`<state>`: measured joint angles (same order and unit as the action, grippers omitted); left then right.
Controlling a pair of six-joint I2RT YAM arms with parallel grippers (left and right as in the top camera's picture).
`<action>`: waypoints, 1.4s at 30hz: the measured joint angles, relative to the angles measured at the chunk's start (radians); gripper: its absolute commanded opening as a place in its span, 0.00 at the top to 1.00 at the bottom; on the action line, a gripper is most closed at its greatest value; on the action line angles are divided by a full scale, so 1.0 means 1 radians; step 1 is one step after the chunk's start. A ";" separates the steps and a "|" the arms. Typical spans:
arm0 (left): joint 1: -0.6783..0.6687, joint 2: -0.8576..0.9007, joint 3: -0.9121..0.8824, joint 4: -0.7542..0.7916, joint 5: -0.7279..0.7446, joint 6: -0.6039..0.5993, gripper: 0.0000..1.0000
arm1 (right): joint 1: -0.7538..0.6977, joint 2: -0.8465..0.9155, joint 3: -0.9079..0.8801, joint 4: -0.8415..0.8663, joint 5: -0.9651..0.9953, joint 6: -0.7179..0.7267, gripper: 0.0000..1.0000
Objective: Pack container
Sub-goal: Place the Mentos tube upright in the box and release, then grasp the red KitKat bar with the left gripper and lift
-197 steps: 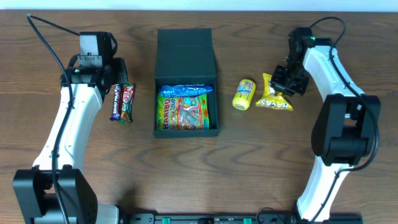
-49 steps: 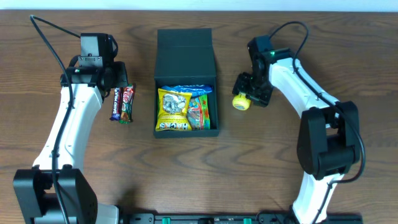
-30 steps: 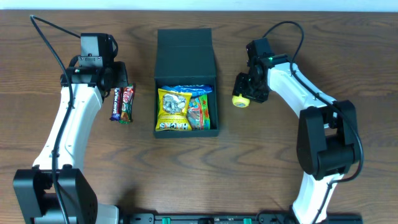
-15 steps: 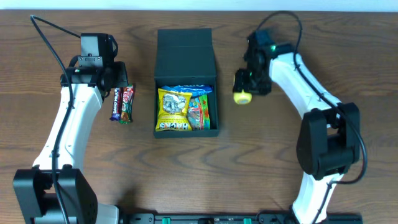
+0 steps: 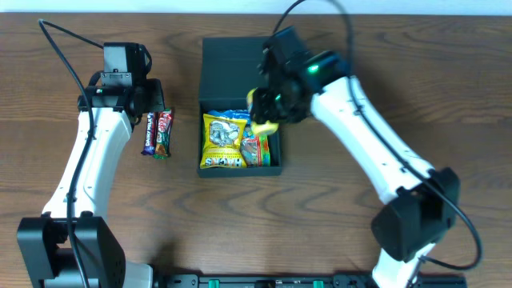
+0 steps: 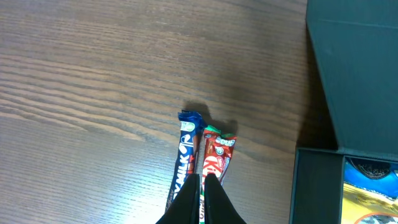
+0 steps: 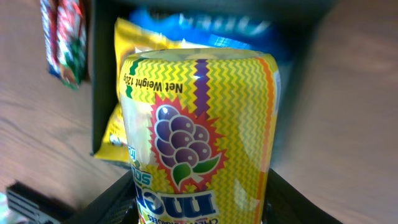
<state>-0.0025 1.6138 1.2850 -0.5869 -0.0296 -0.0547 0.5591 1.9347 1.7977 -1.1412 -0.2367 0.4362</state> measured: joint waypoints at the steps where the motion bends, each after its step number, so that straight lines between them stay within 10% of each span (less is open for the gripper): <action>1: 0.000 0.000 0.000 0.000 0.000 0.000 0.94 | 0.014 0.010 -0.007 -0.002 0.001 0.008 0.86; 5: 0.000 0.000 0.000 0.000 0.000 0.000 0.94 | 0.063 0.073 -0.022 -0.018 0.001 0.040 0.73; 8: 0.000 0.000 0.000 0.000 0.000 0.000 0.94 | 0.089 0.116 -0.026 -0.018 0.001 0.054 0.31; 11: 0.000 0.000 0.000 0.000 0.000 0.000 0.94 | 0.106 0.131 -0.027 -0.007 0.001 0.060 0.18; 42: 0.003 0.063 -0.104 0.012 0.096 0.196 0.94 | -0.146 0.061 0.017 -0.029 0.095 0.014 0.19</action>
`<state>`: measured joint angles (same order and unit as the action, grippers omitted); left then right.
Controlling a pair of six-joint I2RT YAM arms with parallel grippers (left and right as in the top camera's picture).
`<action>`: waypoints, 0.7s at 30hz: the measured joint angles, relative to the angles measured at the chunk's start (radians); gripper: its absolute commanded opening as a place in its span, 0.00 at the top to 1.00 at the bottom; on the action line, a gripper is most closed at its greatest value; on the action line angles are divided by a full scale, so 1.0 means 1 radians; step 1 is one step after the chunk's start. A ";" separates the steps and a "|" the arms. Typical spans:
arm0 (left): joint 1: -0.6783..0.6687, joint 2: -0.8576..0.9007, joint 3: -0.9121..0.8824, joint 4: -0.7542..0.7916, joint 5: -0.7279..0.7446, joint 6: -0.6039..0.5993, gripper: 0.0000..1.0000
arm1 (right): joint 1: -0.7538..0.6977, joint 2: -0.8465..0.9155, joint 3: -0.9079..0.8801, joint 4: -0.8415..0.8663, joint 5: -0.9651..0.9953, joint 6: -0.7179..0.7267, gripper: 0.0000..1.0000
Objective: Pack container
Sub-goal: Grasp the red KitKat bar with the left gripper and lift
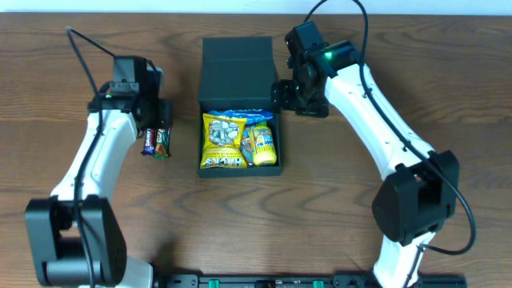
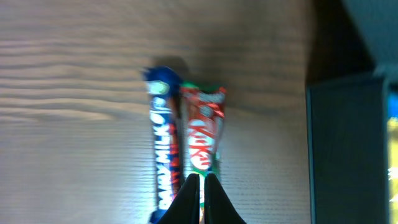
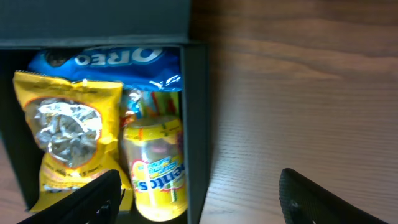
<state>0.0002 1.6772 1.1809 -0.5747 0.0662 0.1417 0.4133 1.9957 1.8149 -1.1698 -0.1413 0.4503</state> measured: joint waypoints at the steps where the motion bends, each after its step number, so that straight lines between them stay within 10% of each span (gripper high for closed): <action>1: 0.000 0.011 -0.010 0.008 0.011 0.014 0.94 | -0.003 0.000 0.000 0.000 0.005 -0.006 0.18; 9: 0.000 0.080 -0.032 0.037 0.090 0.079 0.93 | -0.027 0.000 0.000 0.008 0.025 -0.043 0.16; 12: 0.000 0.116 -0.032 0.040 0.106 0.095 0.74 | -0.048 0.000 0.000 0.007 0.027 -0.047 0.16; 14: 0.000 0.143 -0.032 0.040 0.107 0.096 0.41 | -0.065 0.000 0.000 0.004 0.028 -0.050 0.16; 21: 0.000 0.158 -0.032 0.041 0.106 0.091 0.45 | -0.087 0.000 0.000 0.002 0.030 -0.050 0.15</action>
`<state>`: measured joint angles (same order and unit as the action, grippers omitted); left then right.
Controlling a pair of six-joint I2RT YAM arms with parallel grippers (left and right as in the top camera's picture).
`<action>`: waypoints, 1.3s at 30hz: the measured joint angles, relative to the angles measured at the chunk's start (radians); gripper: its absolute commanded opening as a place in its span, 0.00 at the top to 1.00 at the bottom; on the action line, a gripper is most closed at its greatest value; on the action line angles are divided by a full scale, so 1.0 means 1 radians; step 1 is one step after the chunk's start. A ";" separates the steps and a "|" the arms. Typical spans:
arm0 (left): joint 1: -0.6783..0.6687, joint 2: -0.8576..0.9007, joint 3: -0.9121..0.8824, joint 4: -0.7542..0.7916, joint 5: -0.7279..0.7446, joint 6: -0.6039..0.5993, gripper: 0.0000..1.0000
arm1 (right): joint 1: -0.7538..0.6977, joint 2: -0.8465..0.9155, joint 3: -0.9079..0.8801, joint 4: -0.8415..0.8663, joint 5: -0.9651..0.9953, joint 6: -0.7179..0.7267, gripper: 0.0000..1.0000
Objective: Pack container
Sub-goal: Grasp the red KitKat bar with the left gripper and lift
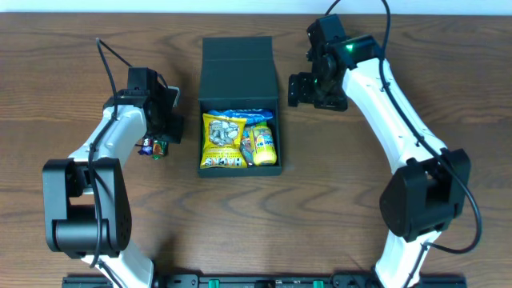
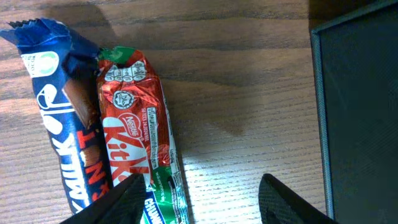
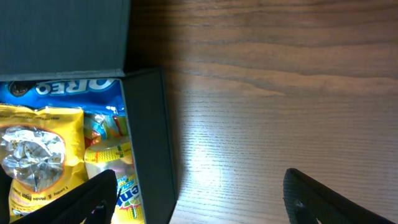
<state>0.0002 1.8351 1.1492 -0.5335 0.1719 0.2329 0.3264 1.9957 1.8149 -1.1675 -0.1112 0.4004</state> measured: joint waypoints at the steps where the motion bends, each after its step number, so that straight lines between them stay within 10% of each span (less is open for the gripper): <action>1: 0.000 -0.001 0.000 -0.001 0.000 -0.002 0.48 | 0.000 0.000 0.000 0.000 0.000 0.000 0.15; 39: 0.000 0.028 0.000 0.006 -0.096 -0.051 0.65 | 0.000 0.000 0.000 0.033 0.000 0.000 0.14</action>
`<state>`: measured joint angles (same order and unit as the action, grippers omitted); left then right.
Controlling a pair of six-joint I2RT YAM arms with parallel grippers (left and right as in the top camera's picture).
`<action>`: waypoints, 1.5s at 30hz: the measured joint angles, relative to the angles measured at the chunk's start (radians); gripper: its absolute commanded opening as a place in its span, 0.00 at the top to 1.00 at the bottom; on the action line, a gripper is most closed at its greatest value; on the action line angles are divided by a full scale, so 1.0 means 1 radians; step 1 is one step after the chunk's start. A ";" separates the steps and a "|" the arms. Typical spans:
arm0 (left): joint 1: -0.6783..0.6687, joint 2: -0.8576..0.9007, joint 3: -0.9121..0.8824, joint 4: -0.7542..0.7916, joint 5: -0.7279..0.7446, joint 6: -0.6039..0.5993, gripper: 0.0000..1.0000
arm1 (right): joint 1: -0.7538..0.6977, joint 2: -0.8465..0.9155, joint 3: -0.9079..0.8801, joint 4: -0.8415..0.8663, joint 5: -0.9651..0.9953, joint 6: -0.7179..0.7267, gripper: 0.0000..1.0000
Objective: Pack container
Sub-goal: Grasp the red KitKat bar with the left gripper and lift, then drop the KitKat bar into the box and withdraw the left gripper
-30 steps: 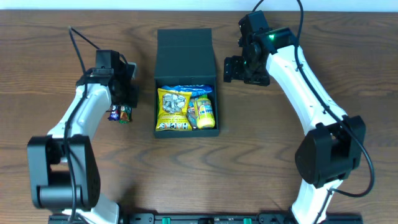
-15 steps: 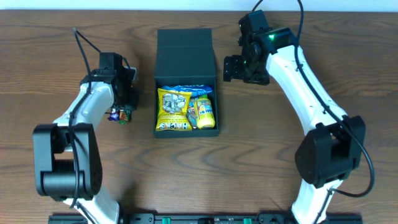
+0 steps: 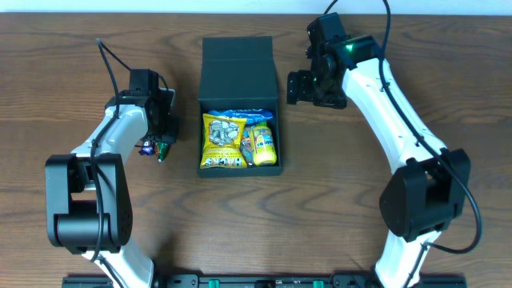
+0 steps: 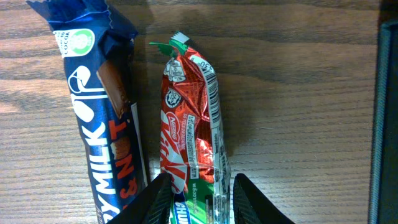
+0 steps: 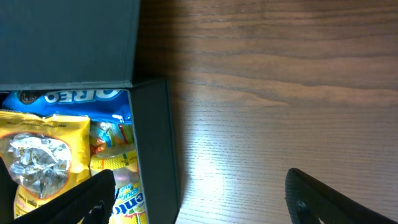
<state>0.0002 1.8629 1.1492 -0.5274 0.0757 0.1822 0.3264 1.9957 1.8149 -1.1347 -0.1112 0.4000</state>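
Observation:
The black box (image 3: 279, 152) lies open at mid-table with its lid (image 3: 240, 60) folded back. Inside are a yellow snack bag (image 3: 222, 140), a blue Oreo pack (image 3: 240, 114) and a yellow Mentos bottle (image 3: 262, 144). A red KitKat bar (image 4: 189, 137) and a blue Dairy Milk bar (image 4: 102, 124) lie side by side on the table left of the box. My left gripper (image 4: 199, 202) is low over the KitKat, open, one finger on each side of its near end. My right gripper (image 5: 202, 205) hangs wide open and empty by the box's right wall (image 5: 155, 162).
Brown wooden table (image 3: 360, 232) all round. The box's raised lid stands behind the compartment. The Dairy Milk bar lies right against the KitKat's left side, next to my left finger.
My left gripper's fingers have narrowed around the KitKat and now straddle it closely. The right gripper has barely shifted and stays open beside the box.
First my right gripper held the Mentos bottle over the box while the left hung shut above the two bars. Then the bottle lay in the box and the right gripper was open. The left gripper then stood open low over the KitKat and now brackets it.

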 measured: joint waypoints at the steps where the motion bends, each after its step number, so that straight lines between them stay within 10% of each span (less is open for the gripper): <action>1: 0.000 0.001 0.000 0.000 -0.004 -0.004 0.64 | 0.000 0.000 0.000 0.002 0.000 0.000 0.14; 18: 0.000 0.047 0.000 0.037 -0.024 -0.058 0.72 | 0.000 0.000 0.000 0.006 0.000 0.000 0.13; 25: 0.000 0.047 0.000 0.042 -0.036 -0.077 0.94 | -0.001 0.000 0.000 0.008 0.014 -0.004 0.11; 45: -0.178 -0.048 0.357 -0.123 -0.022 -0.305 0.94 | -0.134 0.000 0.000 0.006 0.061 0.002 0.11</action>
<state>-0.1776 1.8149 1.5066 -0.6502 0.0536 -0.1230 0.1925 1.9957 1.8149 -1.1290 -0.0505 0.4015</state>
